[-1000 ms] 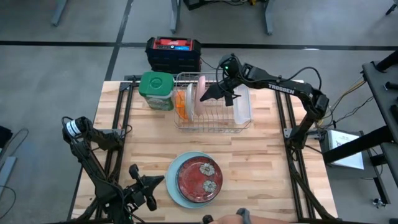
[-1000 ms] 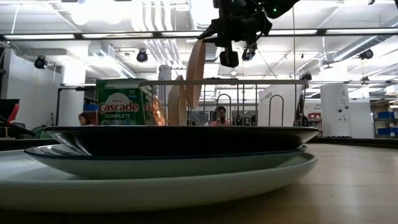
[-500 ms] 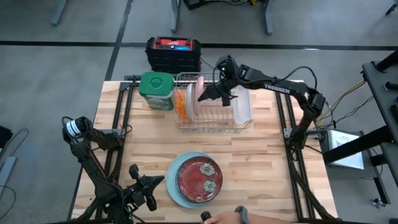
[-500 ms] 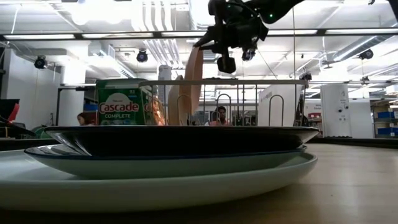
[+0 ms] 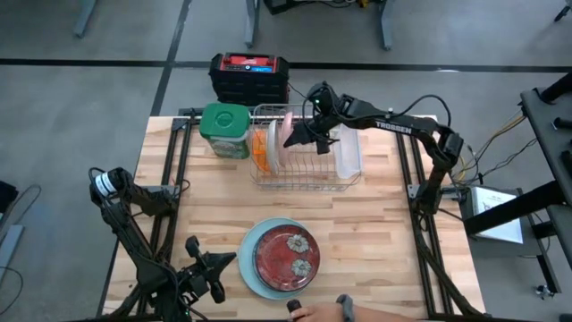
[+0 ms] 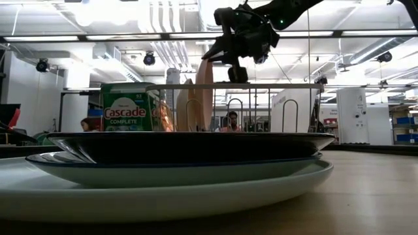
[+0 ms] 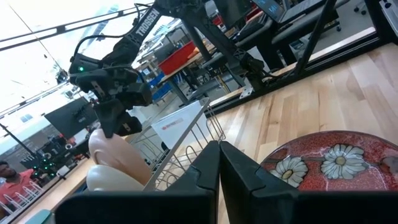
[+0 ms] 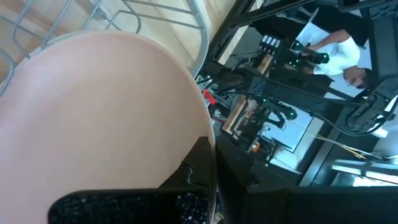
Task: Sort dishes
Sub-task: Put the pink plate in the dishwasher rack
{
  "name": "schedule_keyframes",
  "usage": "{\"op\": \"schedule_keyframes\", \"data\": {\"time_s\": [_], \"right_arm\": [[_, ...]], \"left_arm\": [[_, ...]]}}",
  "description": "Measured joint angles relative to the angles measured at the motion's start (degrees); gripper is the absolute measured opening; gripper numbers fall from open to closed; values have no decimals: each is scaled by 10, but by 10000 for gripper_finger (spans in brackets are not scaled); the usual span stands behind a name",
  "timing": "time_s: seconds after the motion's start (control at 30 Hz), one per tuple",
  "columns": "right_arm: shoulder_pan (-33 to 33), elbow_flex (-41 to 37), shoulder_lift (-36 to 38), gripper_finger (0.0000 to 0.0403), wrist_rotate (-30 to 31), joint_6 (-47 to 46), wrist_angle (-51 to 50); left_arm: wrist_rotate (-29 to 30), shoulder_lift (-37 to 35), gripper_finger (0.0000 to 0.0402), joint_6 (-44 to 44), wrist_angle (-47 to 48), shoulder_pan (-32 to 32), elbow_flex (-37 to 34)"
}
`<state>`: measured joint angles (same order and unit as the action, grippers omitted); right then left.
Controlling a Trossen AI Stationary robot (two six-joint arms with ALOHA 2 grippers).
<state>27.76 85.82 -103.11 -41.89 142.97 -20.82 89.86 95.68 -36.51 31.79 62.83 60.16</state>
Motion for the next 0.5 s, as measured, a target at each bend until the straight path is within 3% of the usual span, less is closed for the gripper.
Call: {"op": "schedule_keyframes", "data": {"time_s": [0.5], "right_arm": [[1, 0, -32, 0, 1, -8, -5]], "left_arm": [[0, 0, 0, -1, 0, 0, 0]]}}
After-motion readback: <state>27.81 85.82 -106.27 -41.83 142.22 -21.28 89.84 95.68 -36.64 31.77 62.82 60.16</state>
